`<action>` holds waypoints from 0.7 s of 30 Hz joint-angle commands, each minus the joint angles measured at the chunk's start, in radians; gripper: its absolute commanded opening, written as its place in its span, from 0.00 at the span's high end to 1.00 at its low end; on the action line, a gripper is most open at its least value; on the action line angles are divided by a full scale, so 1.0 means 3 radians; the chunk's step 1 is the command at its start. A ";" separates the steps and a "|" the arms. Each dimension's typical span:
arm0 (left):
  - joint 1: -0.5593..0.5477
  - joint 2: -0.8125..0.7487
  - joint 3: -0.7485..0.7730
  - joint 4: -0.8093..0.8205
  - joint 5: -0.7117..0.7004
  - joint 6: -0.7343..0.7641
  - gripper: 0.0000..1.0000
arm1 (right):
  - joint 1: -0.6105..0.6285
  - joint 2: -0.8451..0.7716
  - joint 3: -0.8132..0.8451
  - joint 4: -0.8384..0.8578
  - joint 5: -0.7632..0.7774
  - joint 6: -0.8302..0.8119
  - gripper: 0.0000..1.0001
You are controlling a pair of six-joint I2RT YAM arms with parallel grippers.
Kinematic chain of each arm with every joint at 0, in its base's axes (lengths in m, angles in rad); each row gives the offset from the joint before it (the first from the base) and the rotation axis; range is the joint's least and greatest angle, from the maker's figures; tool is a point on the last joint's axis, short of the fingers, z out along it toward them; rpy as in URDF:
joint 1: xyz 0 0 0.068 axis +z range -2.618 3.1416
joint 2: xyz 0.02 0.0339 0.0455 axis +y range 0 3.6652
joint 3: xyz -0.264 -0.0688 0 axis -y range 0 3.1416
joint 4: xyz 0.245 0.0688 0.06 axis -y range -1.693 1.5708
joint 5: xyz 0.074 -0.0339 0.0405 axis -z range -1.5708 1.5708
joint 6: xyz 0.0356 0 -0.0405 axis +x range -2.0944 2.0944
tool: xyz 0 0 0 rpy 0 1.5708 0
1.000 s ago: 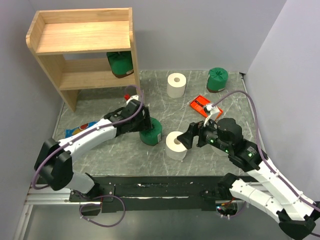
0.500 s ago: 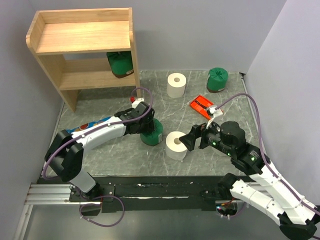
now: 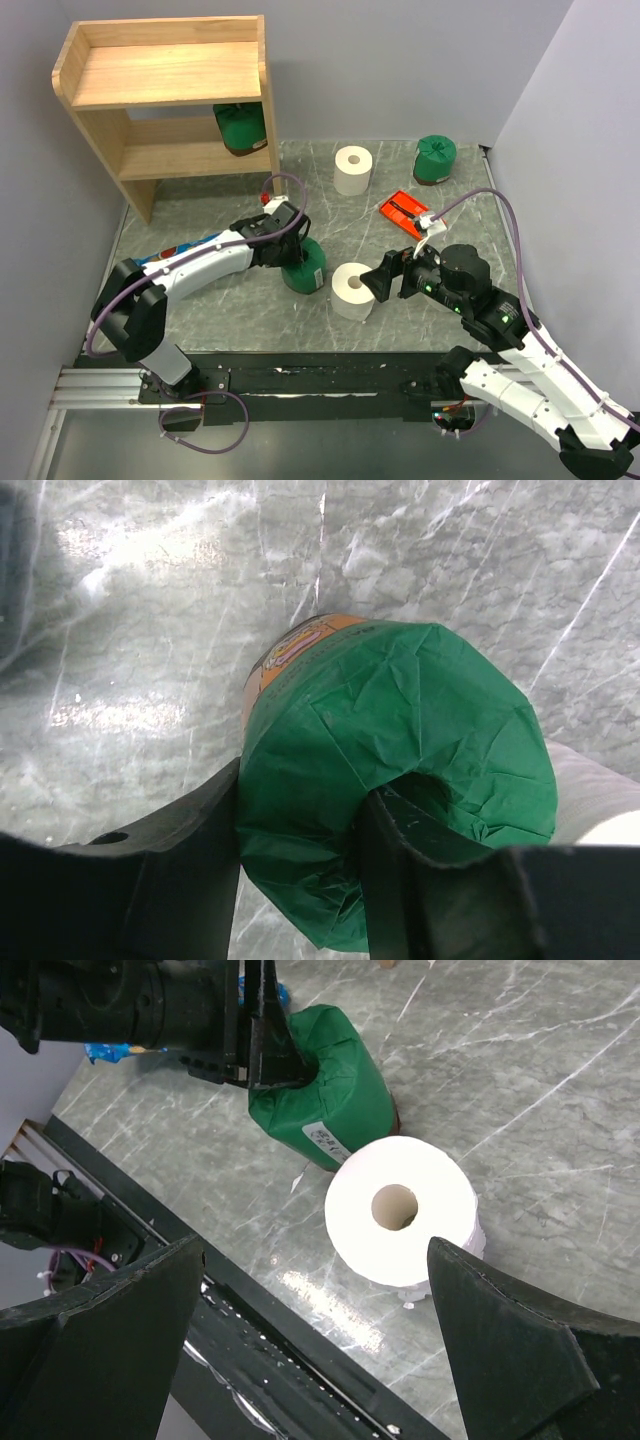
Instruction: Place and organize the paper towels onto the shelf
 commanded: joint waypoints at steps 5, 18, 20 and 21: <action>0.0024 -0.0447 0.0604 -0.0531 -0.0288 -0.0033 0.57 | 0.0010 -0.0042 0.0110 0.0132 -0.0064 0.0014 0.01; 0.1608 -0.1485 0.1136 -0.0860 -0.0243 0.0263 0.54 | 0.0005 -0.0160 0.0217 0.0014 0.0007 -0.0027 0.00; 0.1966 -0.1450 0.1294 -0.0844 -0.0105 0.0309 0.54 | 0.0005 -0.0160 0.0253 -0.0006 0.0017 -0.0017 0.00; 0.2064 -0.1419 0.1346 -0.0834 0.0012 0.0335 0.54 | 0.0005 -0.0165 0.0258 -0.0006 0.0007 -0.0022 0.00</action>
